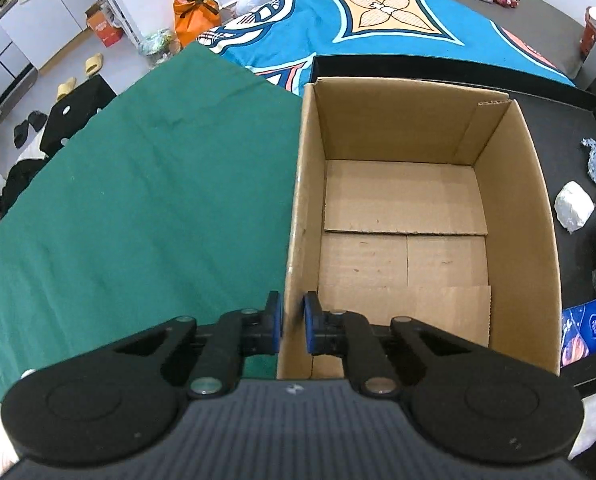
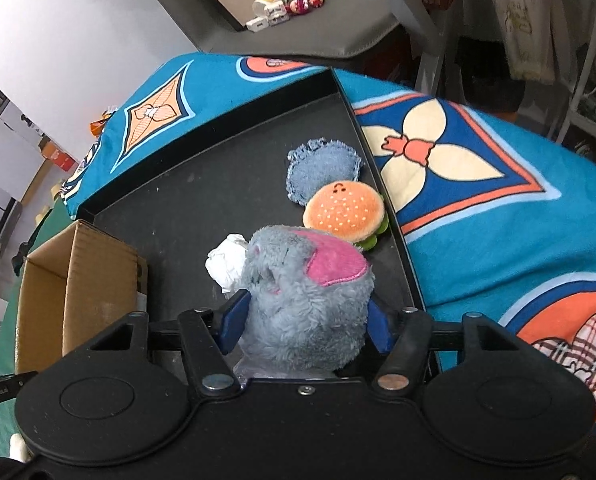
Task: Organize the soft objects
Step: 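Lower the right gripper onto the grey-blue fluffy plush and close it, then lift the grey-blue plush with the right gripper and carry it over the box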
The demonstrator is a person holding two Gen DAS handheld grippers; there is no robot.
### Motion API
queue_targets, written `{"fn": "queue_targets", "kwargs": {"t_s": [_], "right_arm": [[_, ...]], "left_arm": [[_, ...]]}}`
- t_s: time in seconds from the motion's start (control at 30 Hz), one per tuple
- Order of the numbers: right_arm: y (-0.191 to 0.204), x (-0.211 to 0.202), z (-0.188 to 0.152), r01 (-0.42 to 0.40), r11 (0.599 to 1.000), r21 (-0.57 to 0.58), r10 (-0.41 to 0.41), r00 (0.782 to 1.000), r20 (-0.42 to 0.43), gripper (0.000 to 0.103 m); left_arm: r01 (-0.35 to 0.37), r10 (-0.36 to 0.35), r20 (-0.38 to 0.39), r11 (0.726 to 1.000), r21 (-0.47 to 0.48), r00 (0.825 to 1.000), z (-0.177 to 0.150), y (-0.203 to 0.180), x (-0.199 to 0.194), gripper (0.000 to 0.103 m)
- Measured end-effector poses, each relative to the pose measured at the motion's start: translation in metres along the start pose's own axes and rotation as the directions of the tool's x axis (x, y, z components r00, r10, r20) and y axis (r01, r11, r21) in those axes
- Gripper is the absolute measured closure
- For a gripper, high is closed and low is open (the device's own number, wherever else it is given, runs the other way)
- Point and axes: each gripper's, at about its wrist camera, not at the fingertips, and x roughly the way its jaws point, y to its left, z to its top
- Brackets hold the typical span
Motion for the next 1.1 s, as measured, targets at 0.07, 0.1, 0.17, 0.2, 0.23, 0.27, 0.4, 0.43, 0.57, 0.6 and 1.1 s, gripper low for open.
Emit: {"fn": "queue_targets", "kwargs": {"t_s": [0.07,0.1,0.17,0.2,0.23,0.27,0.4,0.43,0.57,0.6,1.1], "right_arm": [[0.005,-0.007,0.001,0.010,1.000,-0.013,-0.010,1.000,0.024,0.044],[0.007,-0.010,0.002,0.014,1.000,-0.021,-0.013,0.999,0.035,0.044],[0.013,-0.017,0.003,0.017,0.999,-0.038,-0.015,0.998,0.056,0.044],[0.015,-0.019,0.004,0.016,0.999,-0.043,-0.014,0.998,0.063,0.044],[0.018,-0.023,0.005,0.016,0.999,-0.050,-0.012,0.997,0.071,0.044],[0.021,-0.025,0.006,0.016,0.998,-0.057,-0.012,0.997,0.077,0.044],[0.032,-0.036,0.008,0.008,0.997,-0.082,0.000,0.995,0.099,0.044],[0.035,-0.038,0.009,0.006,0.996,-0.091,0.003,0.995,0.104,0.044],[0.051,-0.046,0.009,0.002,0.992,-0.128,0.013,0.993,0.119,0.044],[0.055,-0.047,0.010,-0.001,0.991,-0.136,0.018,0.992,0.123,0.044],[0.115,-0.054,0.003,-0.050,0.972,-0.229,0.084,0.986,0.141,0.054]], "left_arm": [[0.004,-0.004,-0.002,1.000,0.005,1.000,0.000,-0.002,0.000,0.092],[0.004,-0.004,-0.008,1.000,0.004,1.000,0.000,-0.002,0.000,0.092],[0.002,-0.002,-0.015,1.000,-0.006,1.000,0.000,-0.001,0.001,0.092],[0.001,-0.001,-0.018,1.000,-0.011,1.000,0.001,-0.002,0.001,0.092],[0.004,-0.004,-0.019,1.000,-0.013,1.000,0.001,-0.003,0.000,0.093],[0.011,-0.012,-0.016,1.000,-0.012,1.000,0.001,-0.004,-0.001,0.093],[-0.003,0.003,-0.004,1.000,0.015,1.000,-0.001,-0.007,-0.001,0.093],[0.002,-0.002,-0.004,1.000,0.014,1.000,-0.001,-0.006,-0.001,0.093],[0.030,-0.030,0.008,0.999,0.020,1.000,-0.003,-0.005,-0.004,0.095],[0.035,-0.035,0.012,0.999,0.030,0.999,-0.004,-0.006,-0.004,0.095],[0.084,-0.084,0.020,0.996,0.003,0.996,-0.007,0.006,-0.003,0.096]]}}
